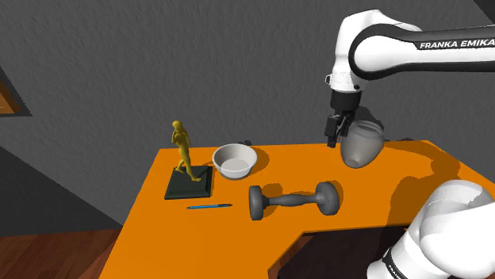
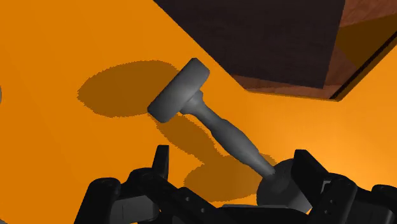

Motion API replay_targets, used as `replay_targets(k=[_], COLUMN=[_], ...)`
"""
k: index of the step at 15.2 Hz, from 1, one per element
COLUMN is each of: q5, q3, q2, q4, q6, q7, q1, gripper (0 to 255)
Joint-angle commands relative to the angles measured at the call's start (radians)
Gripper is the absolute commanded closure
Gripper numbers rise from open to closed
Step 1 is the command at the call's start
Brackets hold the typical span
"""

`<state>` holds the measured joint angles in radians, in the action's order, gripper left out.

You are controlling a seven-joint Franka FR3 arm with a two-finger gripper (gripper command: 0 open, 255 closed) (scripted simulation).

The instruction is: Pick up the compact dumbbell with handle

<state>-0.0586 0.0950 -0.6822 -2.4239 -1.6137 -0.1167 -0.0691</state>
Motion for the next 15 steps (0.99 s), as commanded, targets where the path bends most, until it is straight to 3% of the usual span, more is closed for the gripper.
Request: replay_targets(k=[1,8,15], q5=[-0.001,0.009,0.074], q3=[0.025,0.111,0.168], q2=[0.031,0.199,0.425], q4=[-0.049,-0.141,-0.176], q6=[-0.077,-0.315,-0.543], q7=[-0.087,-0.393,-0.717], q1=[-0.028,-0.123,-0.229], gripper=[0,0,0])
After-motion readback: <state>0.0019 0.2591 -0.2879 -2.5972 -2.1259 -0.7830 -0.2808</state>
